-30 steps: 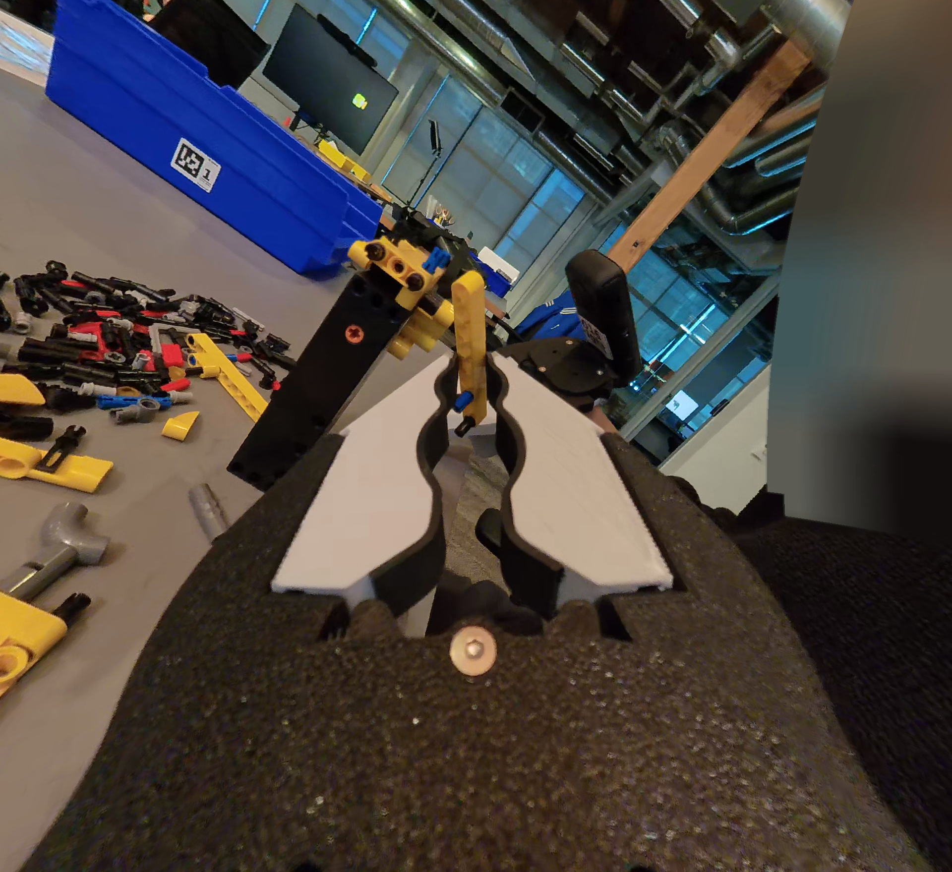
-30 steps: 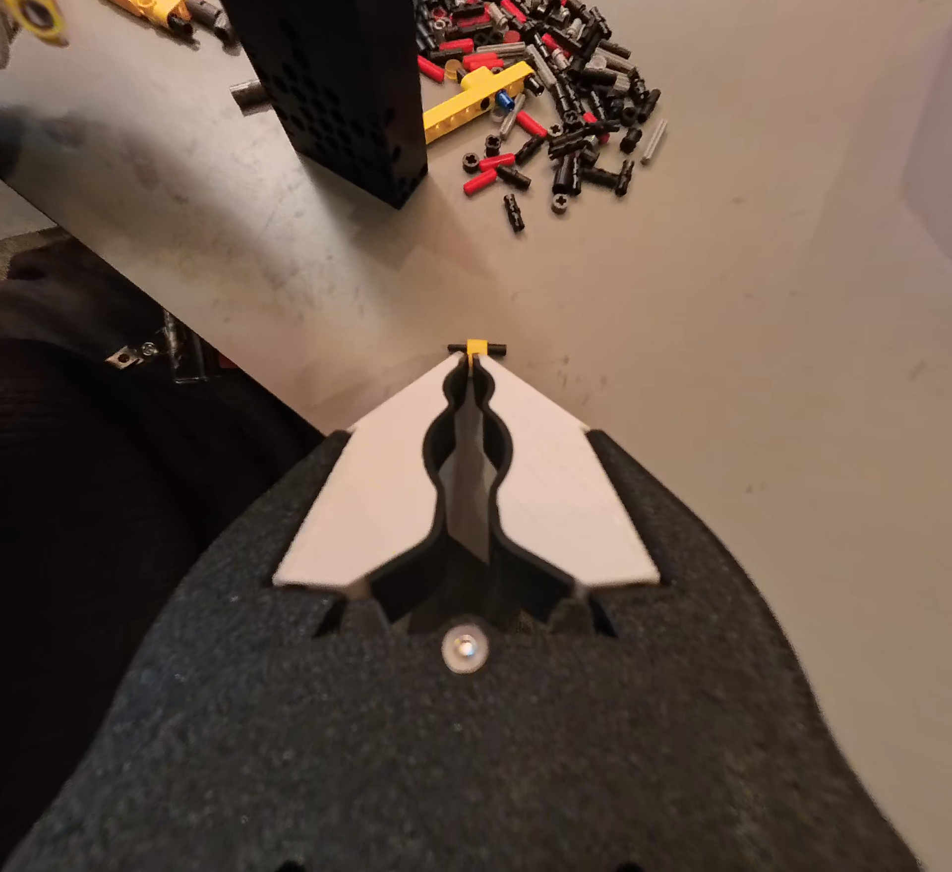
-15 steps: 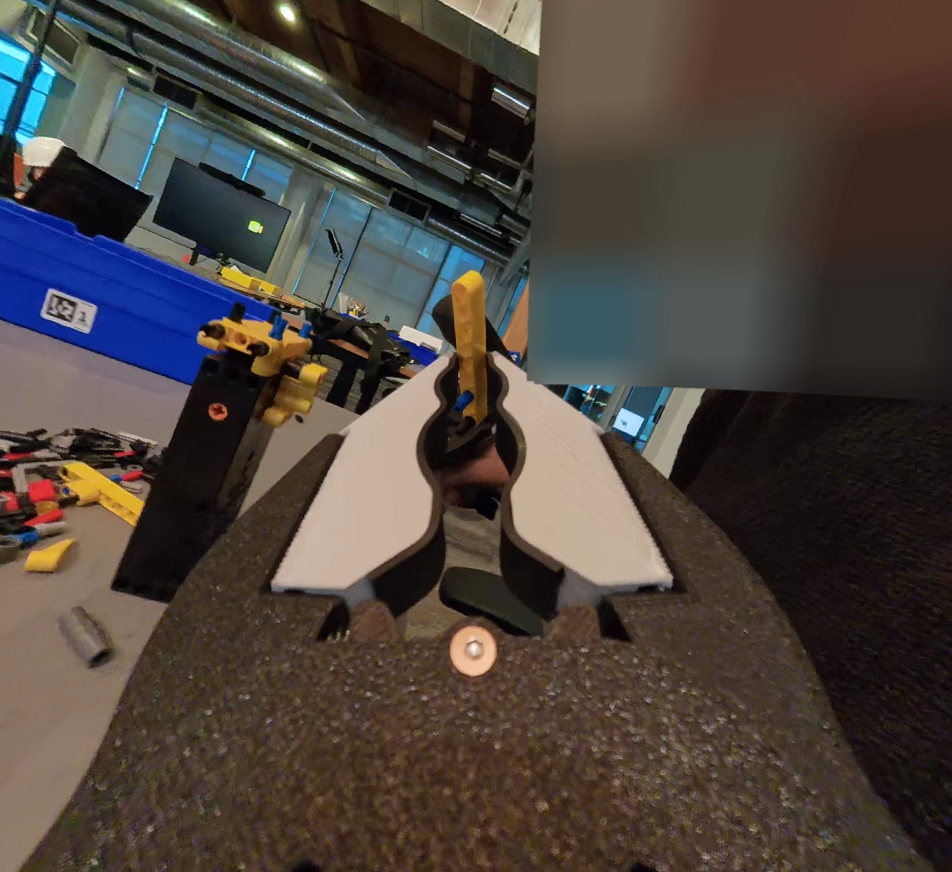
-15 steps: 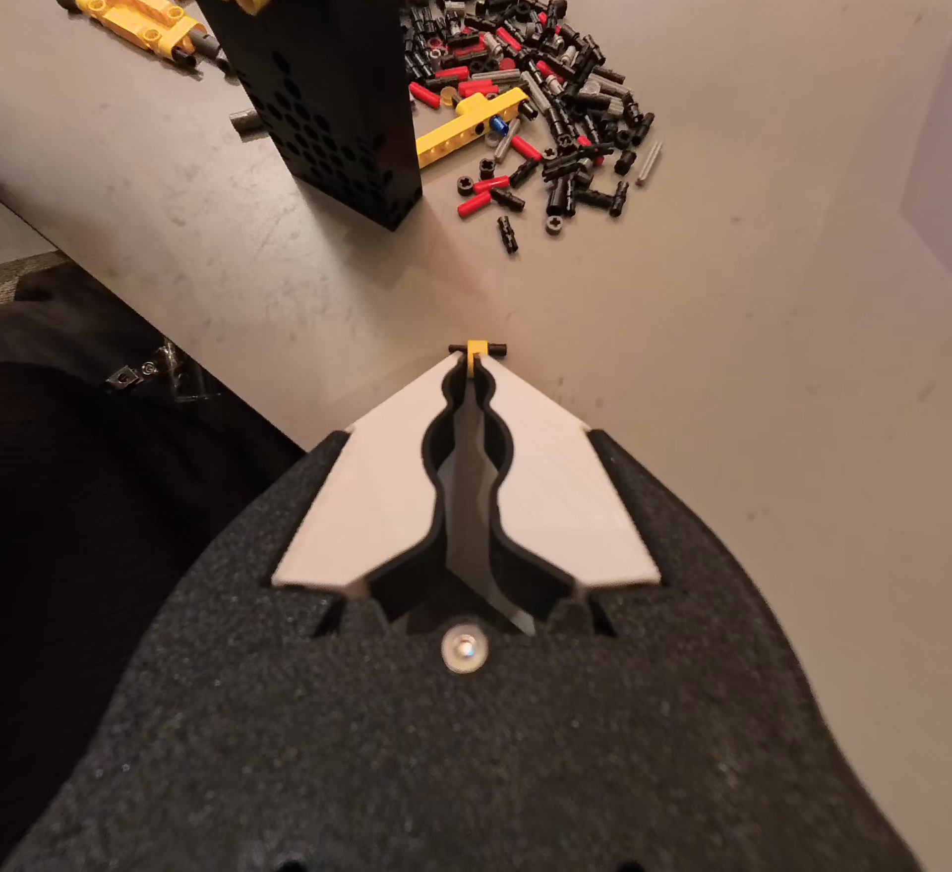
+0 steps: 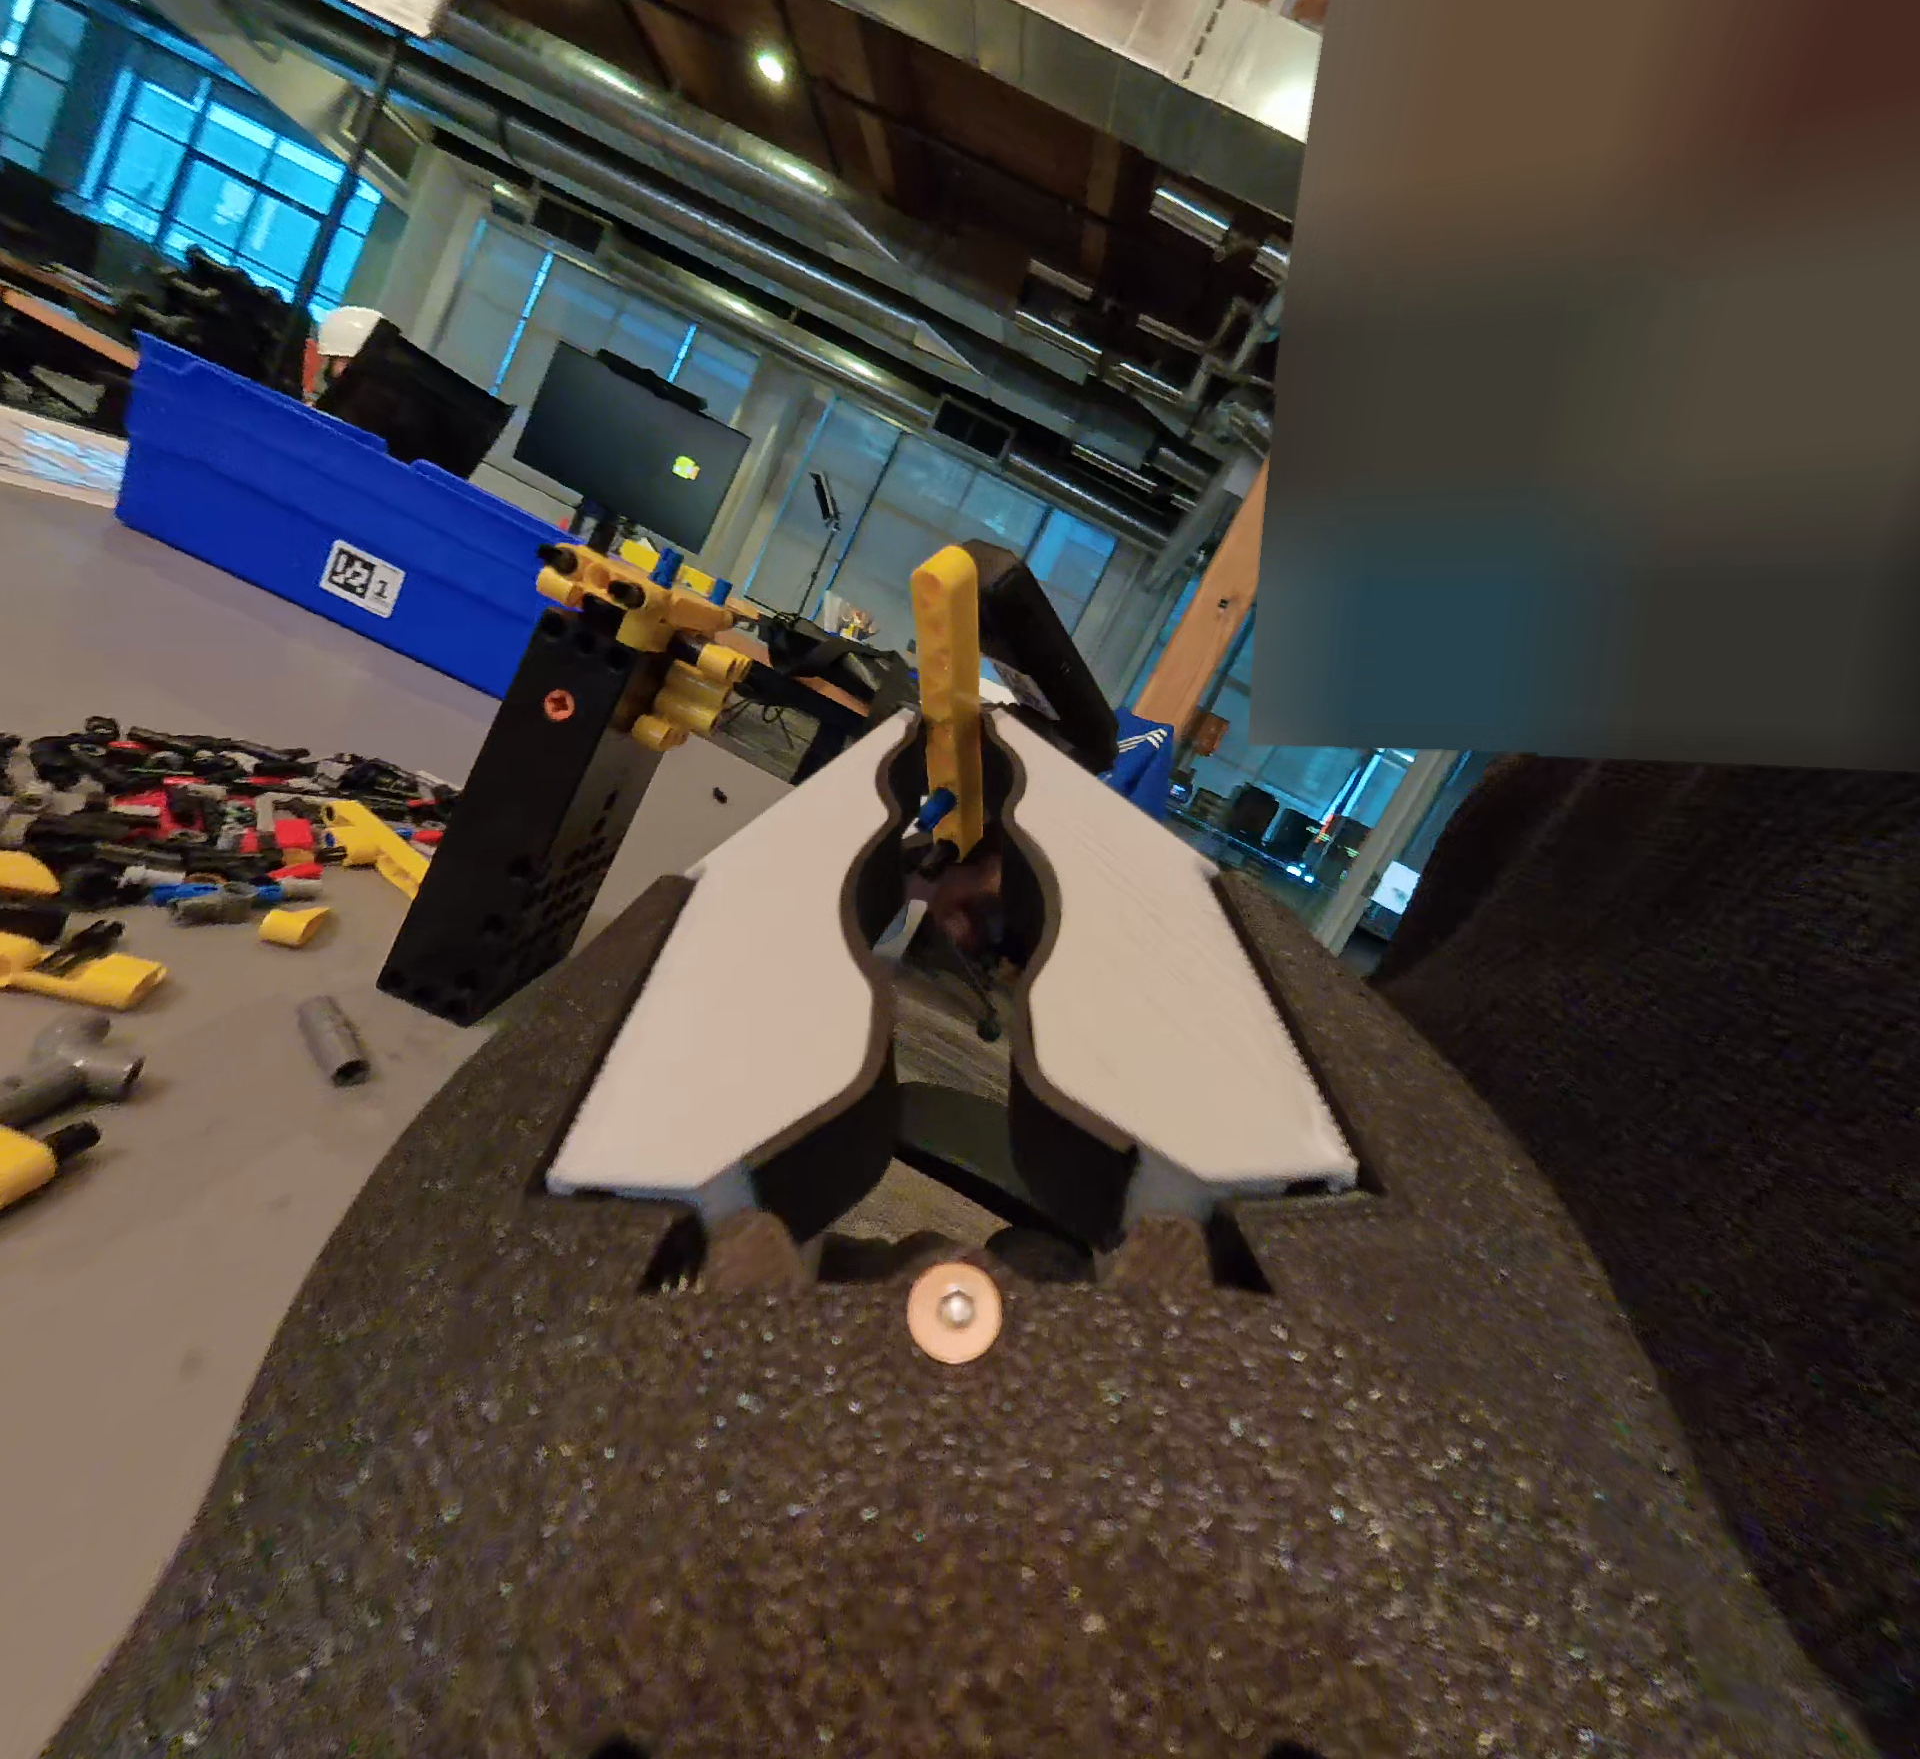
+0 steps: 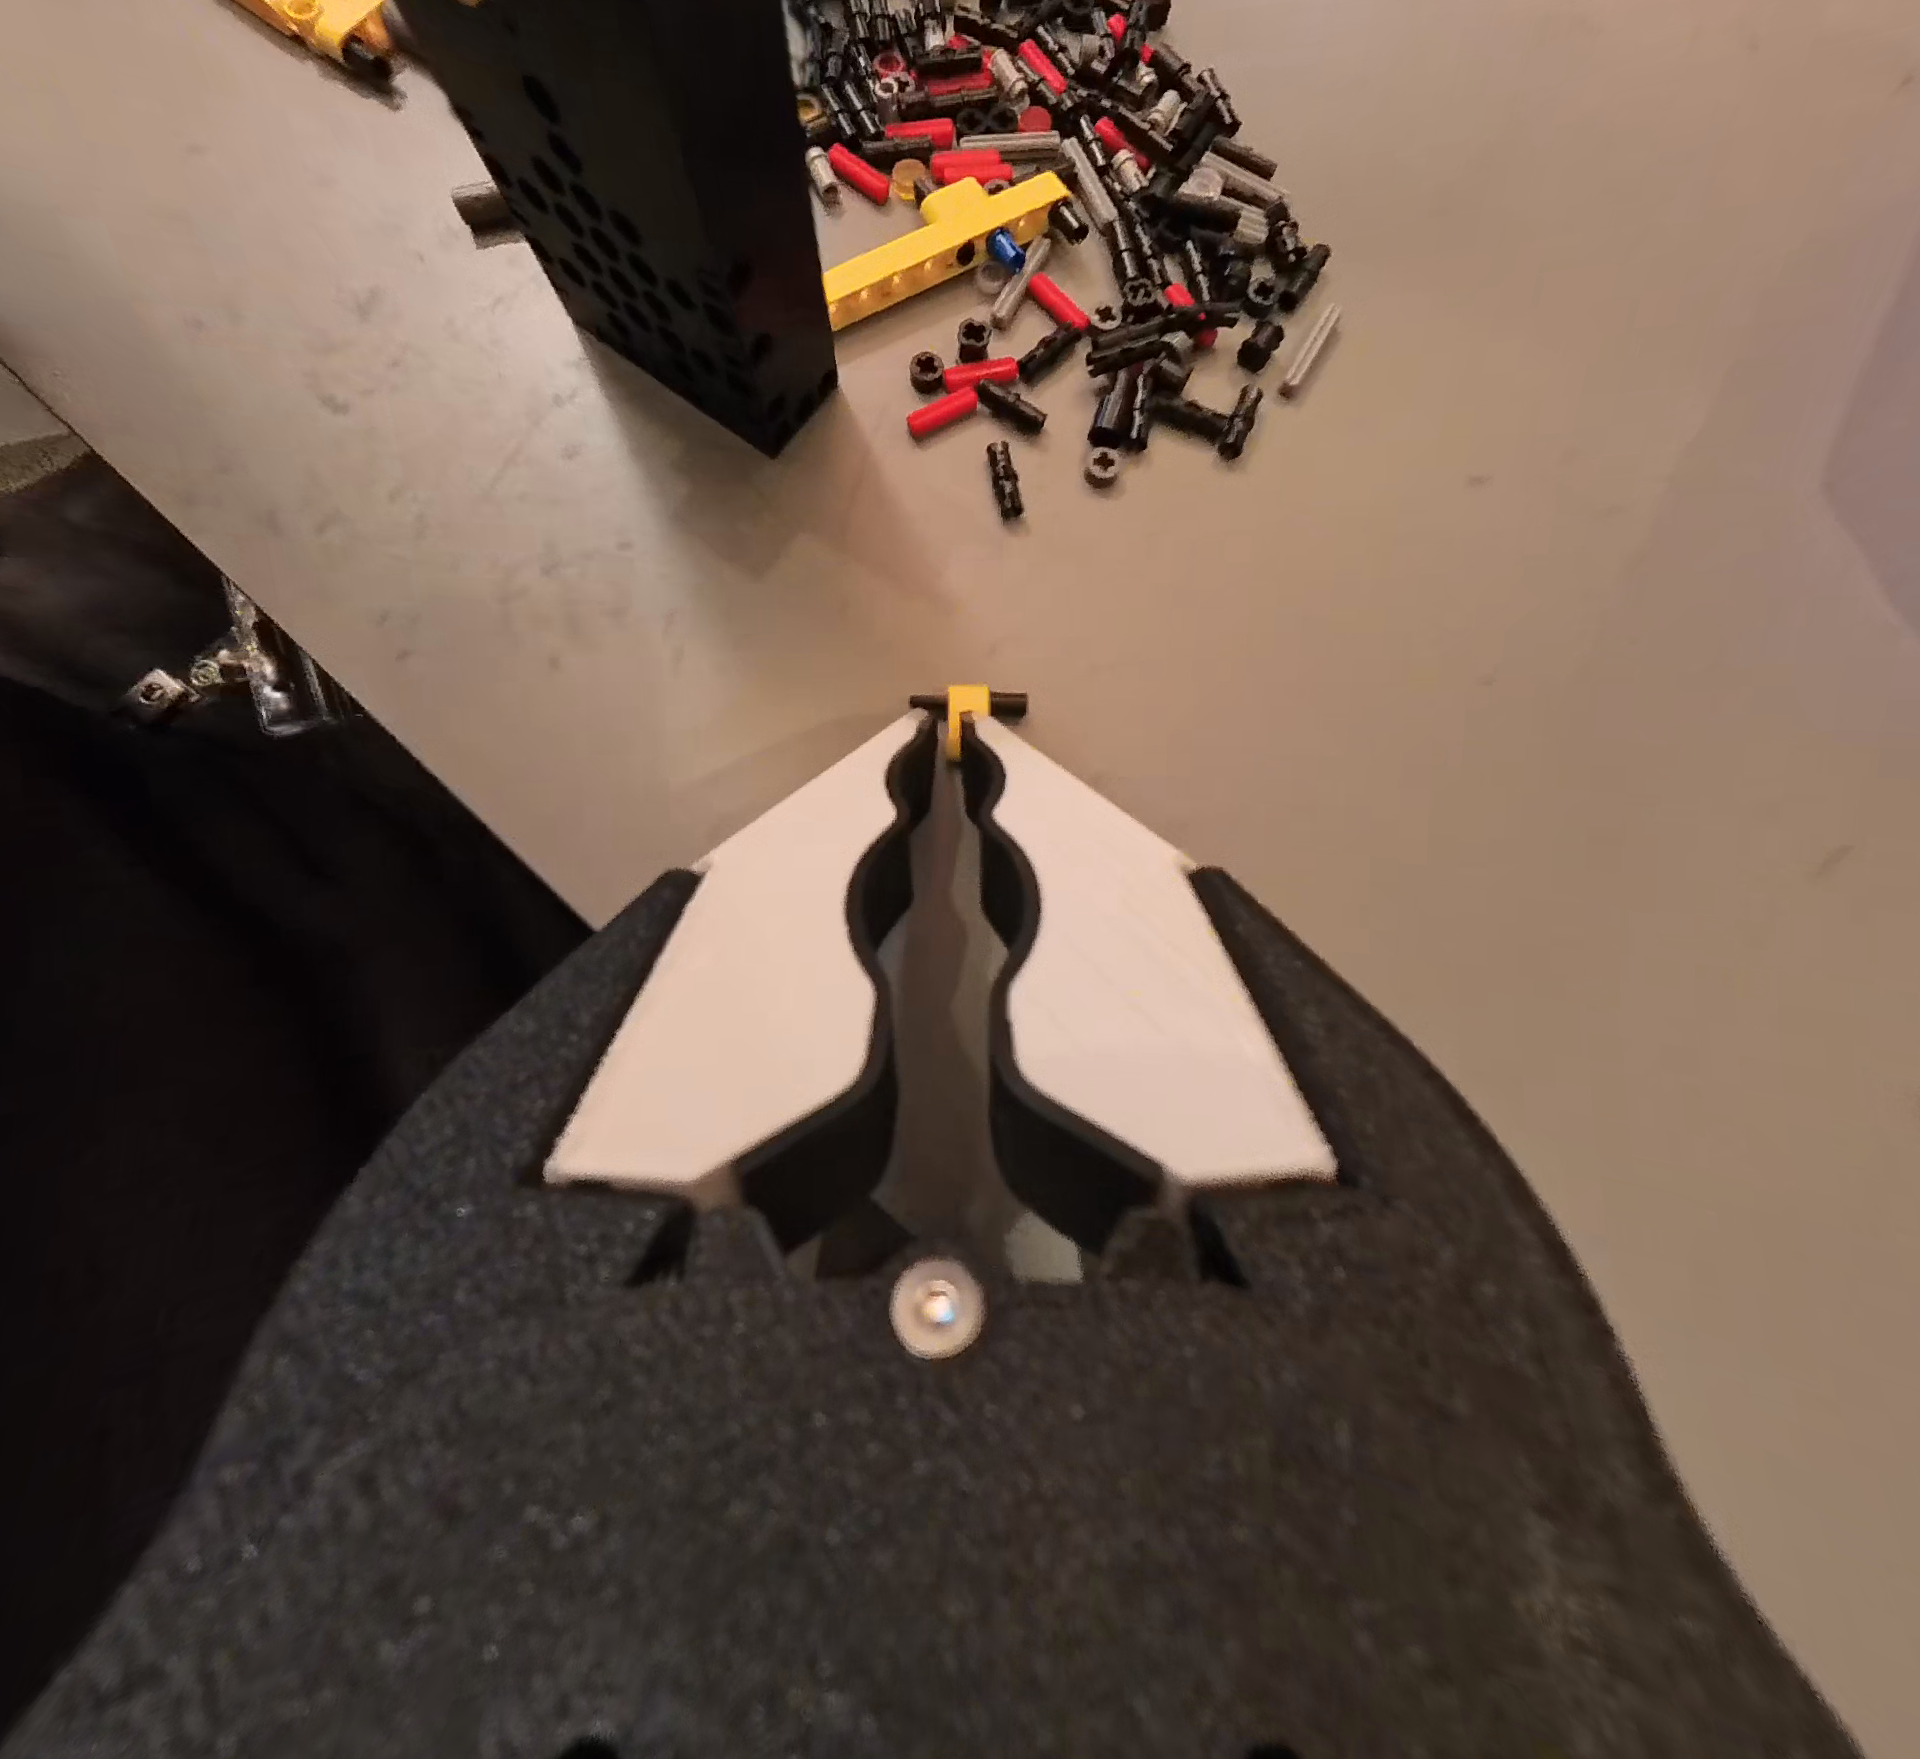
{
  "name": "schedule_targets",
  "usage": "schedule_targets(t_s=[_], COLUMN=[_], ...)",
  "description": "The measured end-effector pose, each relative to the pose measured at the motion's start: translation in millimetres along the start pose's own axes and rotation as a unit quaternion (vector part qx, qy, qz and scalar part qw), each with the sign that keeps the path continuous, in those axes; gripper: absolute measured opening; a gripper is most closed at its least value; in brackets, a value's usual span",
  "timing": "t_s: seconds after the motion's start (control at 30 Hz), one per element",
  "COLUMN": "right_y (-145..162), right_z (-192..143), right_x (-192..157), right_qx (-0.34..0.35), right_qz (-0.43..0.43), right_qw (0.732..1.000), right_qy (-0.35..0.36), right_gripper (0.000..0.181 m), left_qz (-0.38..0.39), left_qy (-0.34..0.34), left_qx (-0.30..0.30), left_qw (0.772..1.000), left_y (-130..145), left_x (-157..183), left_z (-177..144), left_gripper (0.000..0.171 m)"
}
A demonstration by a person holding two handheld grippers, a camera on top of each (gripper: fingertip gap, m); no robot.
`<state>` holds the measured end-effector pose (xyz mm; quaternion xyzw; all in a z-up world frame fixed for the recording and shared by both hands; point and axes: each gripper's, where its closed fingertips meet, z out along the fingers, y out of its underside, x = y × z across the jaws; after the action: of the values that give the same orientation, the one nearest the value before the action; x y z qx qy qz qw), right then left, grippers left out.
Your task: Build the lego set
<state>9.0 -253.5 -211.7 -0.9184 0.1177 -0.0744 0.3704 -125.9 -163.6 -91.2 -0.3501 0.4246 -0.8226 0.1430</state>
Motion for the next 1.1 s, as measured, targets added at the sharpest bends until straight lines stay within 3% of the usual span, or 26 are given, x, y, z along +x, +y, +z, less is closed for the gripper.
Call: schedule_targets(t_s=[0.3,0.67,0.77,1.1], right_y=[-3.1,1.1,0.6,10.8], right_z=[4.0,3.4,-0.7,-32.0], right_x=[6.3,7.5,5.0,17.9], right_qx=[-0.007,-0.012,-0.003,0.012], right_qz=[-0.024,-0.019,-0.012,0.037], right_qw=[1.000,1.000,1.000,0.999], right_qy=[-0.001,0.012,0.009,0.027], right_gripper=[0.012,0.015,0.006,0.003], left_qz=[0.011,0.000,-0.005,-0.023], left_qy=[-0.037,-0.029,-0.023,-0.007], left_qx=[-0.003,-0.023,-0.028,-0.040], left_qw=[0.999,0.999,0.999,0.999], left_y=[6.7,17.5,20.1,24.8], left_x=[-3.1,-6.4,-6.8,-11.8], left_z=[-7.0,1.7,4.6,13.6], left_gripper=[0.010,0.010,0.010,0.010])
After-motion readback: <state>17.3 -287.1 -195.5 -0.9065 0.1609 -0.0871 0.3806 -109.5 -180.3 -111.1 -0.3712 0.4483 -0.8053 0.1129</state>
